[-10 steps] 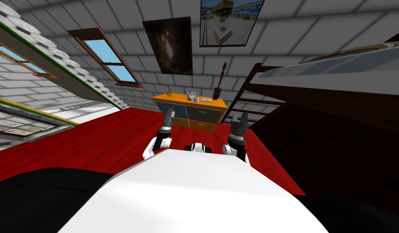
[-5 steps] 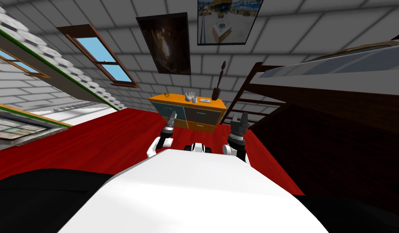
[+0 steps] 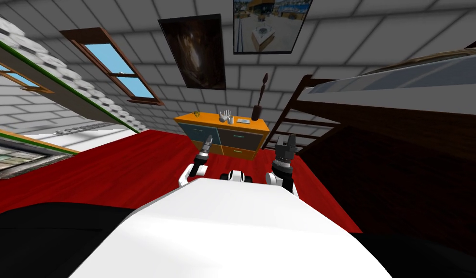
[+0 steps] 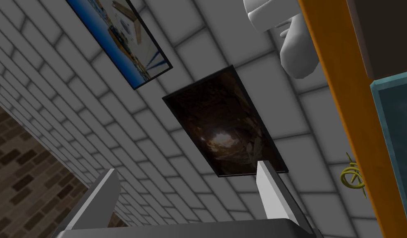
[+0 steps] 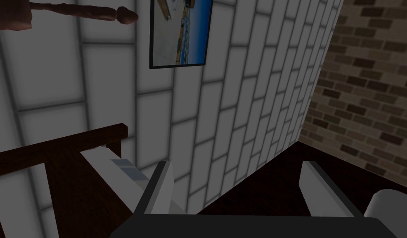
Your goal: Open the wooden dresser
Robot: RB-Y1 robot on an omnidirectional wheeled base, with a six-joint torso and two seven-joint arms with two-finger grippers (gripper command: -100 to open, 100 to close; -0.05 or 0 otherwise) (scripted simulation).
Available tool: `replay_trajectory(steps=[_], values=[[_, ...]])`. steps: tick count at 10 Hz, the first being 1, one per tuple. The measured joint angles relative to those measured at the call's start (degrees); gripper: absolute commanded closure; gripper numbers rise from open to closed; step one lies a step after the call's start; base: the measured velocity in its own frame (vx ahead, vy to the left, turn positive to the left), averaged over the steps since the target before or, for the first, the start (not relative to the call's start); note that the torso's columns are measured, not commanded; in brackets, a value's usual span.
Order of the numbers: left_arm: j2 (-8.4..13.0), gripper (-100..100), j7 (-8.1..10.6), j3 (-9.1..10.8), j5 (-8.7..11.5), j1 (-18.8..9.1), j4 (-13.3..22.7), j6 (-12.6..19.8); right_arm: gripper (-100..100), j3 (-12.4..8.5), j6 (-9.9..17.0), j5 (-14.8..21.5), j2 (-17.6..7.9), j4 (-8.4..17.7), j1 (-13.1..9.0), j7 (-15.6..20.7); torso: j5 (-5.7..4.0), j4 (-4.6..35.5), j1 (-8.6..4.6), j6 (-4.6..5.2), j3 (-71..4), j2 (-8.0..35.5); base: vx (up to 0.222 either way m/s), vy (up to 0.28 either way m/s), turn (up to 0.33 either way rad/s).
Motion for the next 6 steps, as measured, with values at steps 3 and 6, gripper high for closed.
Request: replay_trajectory(steps=[3, 6], values=[[-0.18, -100, -0.61, -0.19, -0.74, -1.33, 4.87, -0.41, 0, 0.00, 0.00, 0.00, 0.00, 0.00, 0.00, 0.00, 0.02, 0.06, 0.06, -0.01, 0.13, 0.21, 0.102, -0.044, -0.016], [-0.39, -100, -1.14, -0.33, -1.41, -2.82, 9.69, -0.93, 0, 0.00, 0.00, 0.00, 0.00, 0.00, 0.00, 0.00, 0.03, 0.05, 0.11, -0.01, 0.12, 0.19, 0.090, -0.038, -0.015]])
